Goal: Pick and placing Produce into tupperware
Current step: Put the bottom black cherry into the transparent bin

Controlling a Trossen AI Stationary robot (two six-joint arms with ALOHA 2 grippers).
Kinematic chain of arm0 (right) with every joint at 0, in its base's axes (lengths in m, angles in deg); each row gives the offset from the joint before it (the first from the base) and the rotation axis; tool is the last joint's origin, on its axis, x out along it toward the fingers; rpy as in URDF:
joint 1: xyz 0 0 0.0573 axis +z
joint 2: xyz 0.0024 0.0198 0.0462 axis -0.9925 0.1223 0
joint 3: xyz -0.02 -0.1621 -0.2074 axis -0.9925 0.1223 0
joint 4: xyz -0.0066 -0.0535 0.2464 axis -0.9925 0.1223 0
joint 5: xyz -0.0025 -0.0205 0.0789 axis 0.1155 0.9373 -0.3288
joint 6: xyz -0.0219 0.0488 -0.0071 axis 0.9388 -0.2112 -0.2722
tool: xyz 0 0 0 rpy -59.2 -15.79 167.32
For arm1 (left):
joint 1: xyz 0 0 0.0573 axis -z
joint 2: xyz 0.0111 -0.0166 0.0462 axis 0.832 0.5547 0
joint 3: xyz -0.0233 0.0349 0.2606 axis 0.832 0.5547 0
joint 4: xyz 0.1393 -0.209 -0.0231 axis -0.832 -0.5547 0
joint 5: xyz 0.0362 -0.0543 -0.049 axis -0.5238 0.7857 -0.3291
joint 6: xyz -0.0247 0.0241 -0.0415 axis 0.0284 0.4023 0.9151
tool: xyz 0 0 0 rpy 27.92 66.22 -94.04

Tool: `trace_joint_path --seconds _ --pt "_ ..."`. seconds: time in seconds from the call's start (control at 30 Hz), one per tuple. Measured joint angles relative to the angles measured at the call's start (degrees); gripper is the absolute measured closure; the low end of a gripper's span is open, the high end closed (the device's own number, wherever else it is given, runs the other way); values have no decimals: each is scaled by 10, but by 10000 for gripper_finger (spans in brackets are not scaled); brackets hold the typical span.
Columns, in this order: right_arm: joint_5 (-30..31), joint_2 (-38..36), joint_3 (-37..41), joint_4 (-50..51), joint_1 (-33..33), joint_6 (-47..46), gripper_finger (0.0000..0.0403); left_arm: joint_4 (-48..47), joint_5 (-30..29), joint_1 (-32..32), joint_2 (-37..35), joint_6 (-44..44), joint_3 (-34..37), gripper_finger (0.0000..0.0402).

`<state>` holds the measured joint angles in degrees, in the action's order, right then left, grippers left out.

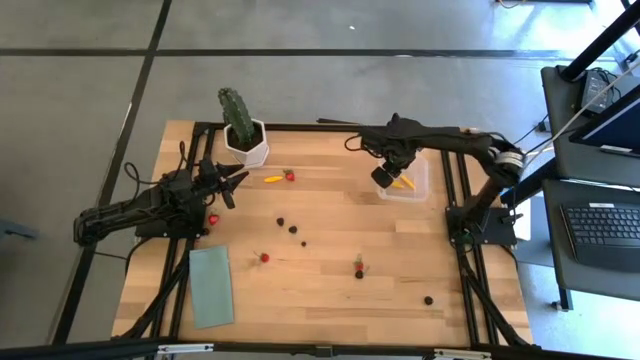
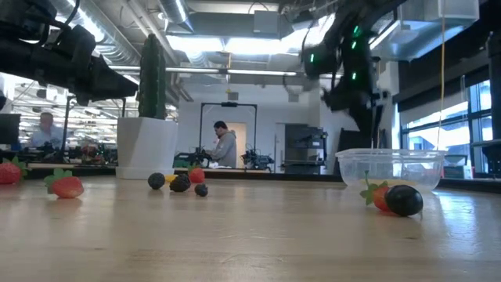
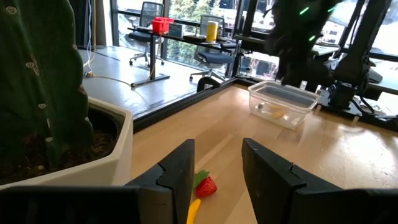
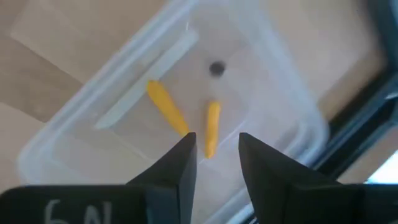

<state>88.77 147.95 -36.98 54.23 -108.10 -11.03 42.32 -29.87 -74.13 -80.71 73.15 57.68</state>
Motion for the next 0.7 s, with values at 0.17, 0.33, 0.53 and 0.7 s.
trace_joint_path --seconds 0.17,0.33,0.53,0.7 --pt "18 -103 0 41 65 -88 274 0 0 0 0 0 0 276" --pt "10 -213 0 107 166 -230 274 0 0 0 0 1 0 276" --pt "-8 -299 0 140 308 -394 231 0 0 0 0 2 0 276" --pt "-6 -316 0 140 410 -485 151 0 0 0 0 2 0 276"
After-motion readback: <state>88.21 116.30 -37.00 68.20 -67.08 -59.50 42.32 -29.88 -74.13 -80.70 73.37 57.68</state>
